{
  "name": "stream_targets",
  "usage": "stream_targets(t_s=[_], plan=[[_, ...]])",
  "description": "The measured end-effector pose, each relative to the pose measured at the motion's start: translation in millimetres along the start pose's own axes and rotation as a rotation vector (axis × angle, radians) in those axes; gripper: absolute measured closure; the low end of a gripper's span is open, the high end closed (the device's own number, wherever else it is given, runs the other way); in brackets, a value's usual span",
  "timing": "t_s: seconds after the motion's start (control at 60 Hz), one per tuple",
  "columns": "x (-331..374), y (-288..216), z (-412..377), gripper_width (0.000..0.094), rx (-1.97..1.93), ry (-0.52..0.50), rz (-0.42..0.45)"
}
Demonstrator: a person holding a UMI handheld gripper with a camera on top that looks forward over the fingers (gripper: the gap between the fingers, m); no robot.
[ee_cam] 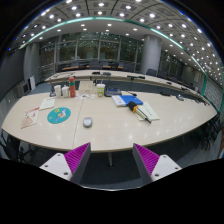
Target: Arrange mouse
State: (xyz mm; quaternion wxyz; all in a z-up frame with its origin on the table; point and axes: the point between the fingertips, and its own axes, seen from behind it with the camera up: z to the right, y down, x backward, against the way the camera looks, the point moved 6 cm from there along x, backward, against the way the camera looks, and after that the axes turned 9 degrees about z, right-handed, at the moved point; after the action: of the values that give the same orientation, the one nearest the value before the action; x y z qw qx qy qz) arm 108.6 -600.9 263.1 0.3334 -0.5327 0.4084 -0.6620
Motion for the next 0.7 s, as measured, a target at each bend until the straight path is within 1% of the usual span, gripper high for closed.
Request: stream_targets(t_s=[0.133,0.15,0.283,0.4,0.567,0.7], plan=[[-14,11,-16,0.0079,-0.011,-0.028,-0.039],[-28,15,-23,0.0078,-0.012,-0.031,-0.041],[-68,28,-44,0.0077,-0.009,-0.065,-0.065],[-127,40,-80,0.0075,0.001,-0.081,-0.059],[-229,35,-125,0.0083,-0.017,-0.121,-0.024],[-312,29,-149,0.0109,-0.023,-0.119,-0.014]])
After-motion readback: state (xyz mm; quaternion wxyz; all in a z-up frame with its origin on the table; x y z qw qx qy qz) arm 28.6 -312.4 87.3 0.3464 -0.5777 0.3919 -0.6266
